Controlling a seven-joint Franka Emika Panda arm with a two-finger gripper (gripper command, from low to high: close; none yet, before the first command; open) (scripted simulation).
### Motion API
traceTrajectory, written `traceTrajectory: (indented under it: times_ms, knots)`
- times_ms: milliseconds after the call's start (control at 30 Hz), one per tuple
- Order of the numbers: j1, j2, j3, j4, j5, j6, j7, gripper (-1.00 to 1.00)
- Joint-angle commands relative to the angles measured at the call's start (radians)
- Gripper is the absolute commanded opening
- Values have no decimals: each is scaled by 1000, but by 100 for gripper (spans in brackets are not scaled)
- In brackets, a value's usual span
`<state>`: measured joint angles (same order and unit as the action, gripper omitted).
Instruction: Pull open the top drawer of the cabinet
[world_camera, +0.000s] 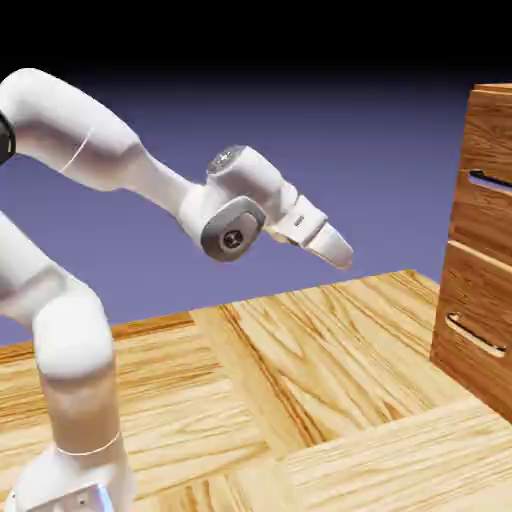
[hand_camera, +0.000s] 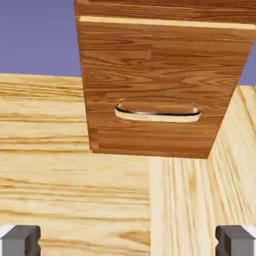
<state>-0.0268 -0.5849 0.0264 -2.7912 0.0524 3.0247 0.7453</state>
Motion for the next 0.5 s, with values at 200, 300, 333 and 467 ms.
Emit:
traceTrajectory:
  times_ms: [200,300,333,467]
  knots:
    - [-225,-86,153,109,304,-72,25,0]
    - [-322,-123,219,156,435,-102,36,0]
    - [-354,-136,241,172,478,-112,39,0]
    - [-483,-185,328,234,652,-153,53,0]
